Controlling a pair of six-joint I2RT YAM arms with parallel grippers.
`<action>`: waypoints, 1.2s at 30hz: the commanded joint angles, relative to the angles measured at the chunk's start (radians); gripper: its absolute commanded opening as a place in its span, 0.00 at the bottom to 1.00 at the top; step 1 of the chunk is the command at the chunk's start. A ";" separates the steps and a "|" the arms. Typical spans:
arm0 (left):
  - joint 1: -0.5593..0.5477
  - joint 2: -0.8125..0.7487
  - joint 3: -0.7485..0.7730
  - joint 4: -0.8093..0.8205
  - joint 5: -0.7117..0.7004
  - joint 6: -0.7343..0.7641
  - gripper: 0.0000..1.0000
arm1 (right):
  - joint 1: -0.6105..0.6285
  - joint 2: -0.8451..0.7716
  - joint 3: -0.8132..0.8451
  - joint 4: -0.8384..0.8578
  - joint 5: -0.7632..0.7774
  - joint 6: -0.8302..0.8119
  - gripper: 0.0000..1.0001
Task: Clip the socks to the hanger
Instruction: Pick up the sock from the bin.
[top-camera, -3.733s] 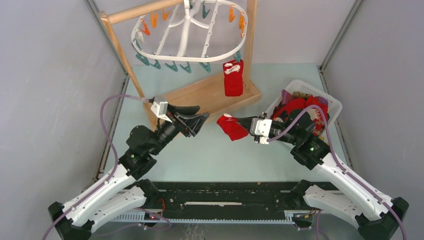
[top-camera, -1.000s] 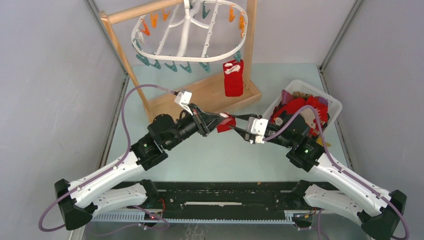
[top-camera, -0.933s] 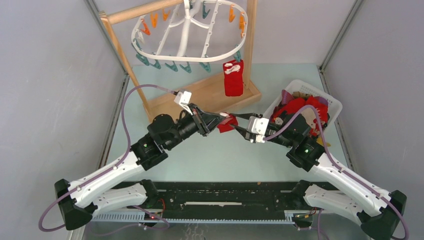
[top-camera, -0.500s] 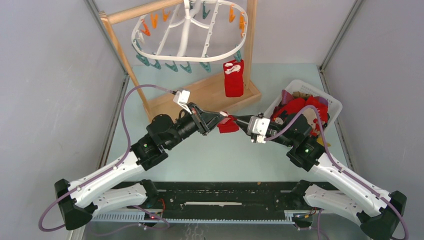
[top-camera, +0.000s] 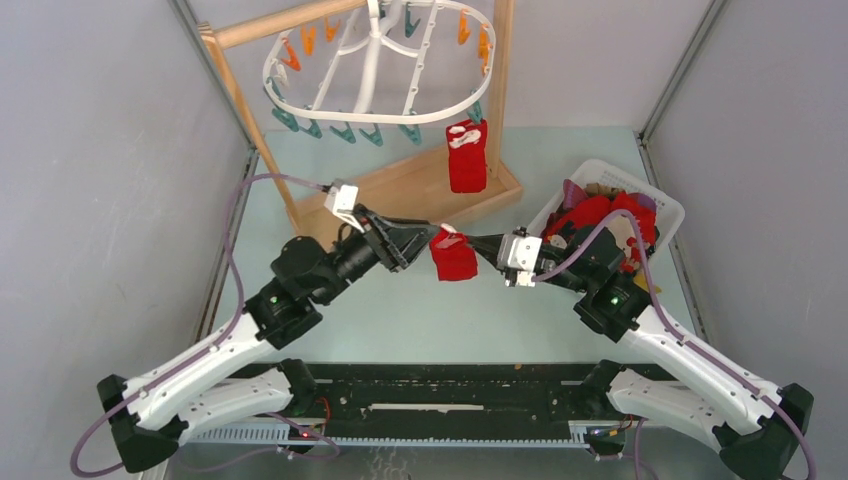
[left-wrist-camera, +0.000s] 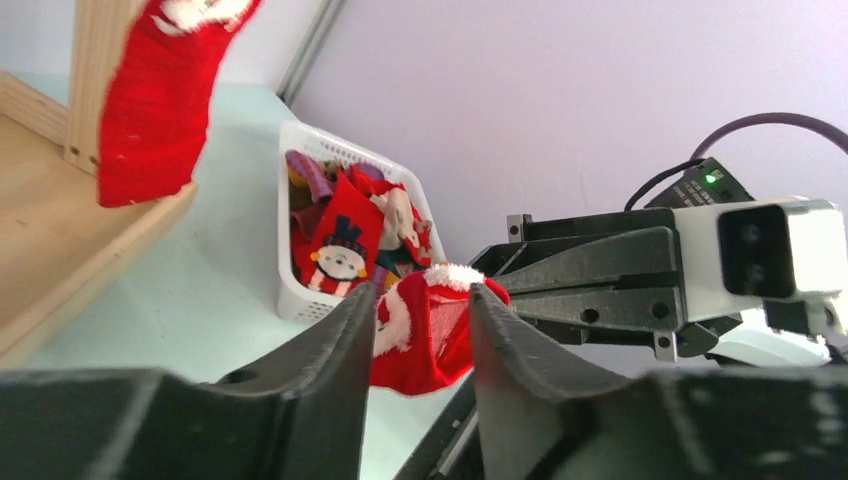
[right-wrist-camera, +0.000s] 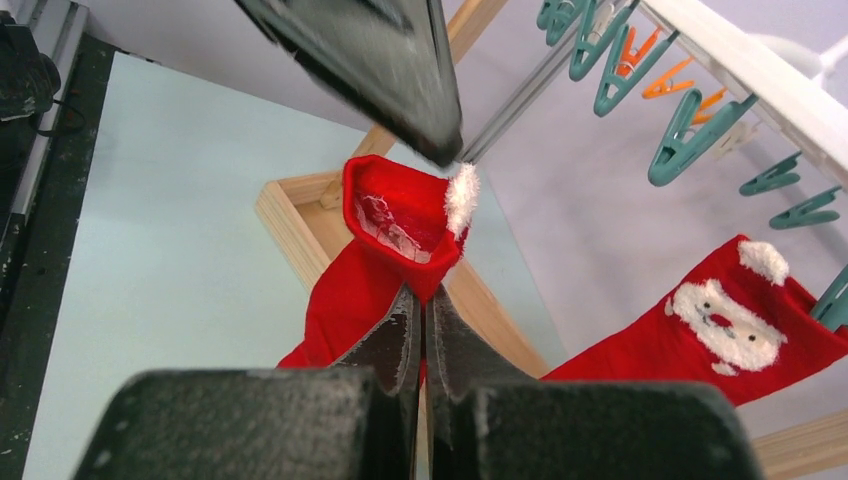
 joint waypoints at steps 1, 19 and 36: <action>0.053 -0.102 -0.081 0.066 0.030 0.103 0.51 | -0.032 -0.005 0.027 -0.006 -0.033 0.057 0.00; 0.223 -0.122 -0.341 0.570 0.343 0.319 0.83 | -0.118 0.066 0.097 -0.003 -0.118 0.134 0.00; 0.161 -0.026 -0.361 0.538 0.345 0.465 0.83 | -0.072 0.134 0.154 0.024 -0.148 0.176 0.01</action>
